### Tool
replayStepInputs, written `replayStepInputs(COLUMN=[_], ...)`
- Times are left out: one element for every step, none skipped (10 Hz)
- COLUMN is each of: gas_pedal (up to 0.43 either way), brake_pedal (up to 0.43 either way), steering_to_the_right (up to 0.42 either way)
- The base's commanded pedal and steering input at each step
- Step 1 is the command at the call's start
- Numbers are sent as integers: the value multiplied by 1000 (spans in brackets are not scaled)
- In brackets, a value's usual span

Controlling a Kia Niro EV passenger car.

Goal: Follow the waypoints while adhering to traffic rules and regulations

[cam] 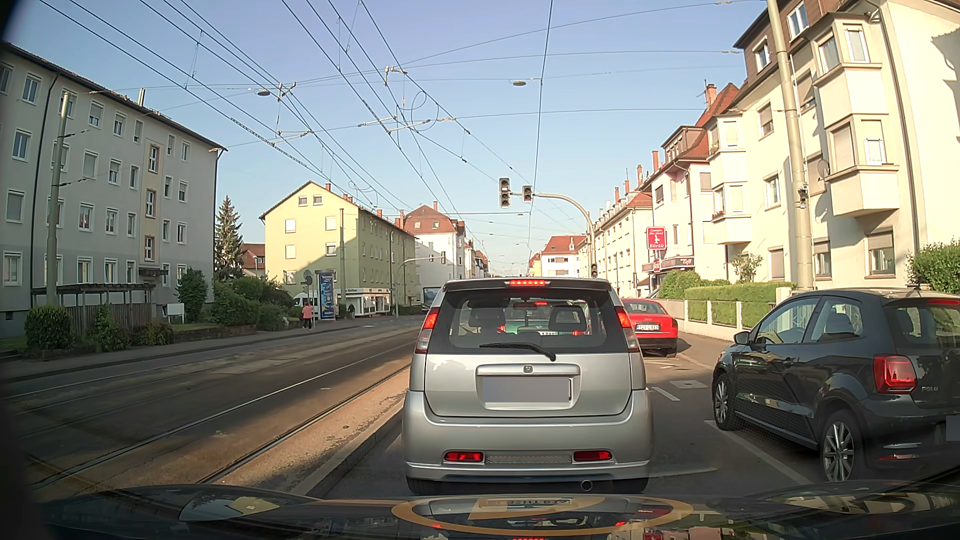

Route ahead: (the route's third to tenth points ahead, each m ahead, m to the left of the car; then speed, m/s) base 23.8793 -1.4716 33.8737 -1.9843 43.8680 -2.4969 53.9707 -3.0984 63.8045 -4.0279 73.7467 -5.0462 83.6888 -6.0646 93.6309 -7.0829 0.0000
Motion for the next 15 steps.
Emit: replayStepInputs(gas_pedal=[0,0,0,0,0,0,0,0,0,0,0,0,0,0,0], brake_pedal=[165,165,165,171,171,171,171,177,177,177,177,177,177,177,177], steering_to_the_right=[-2,-1,-2,-2,-2,-2,-1,-2,-2,-2,-2,-2,-2,-2,-2])
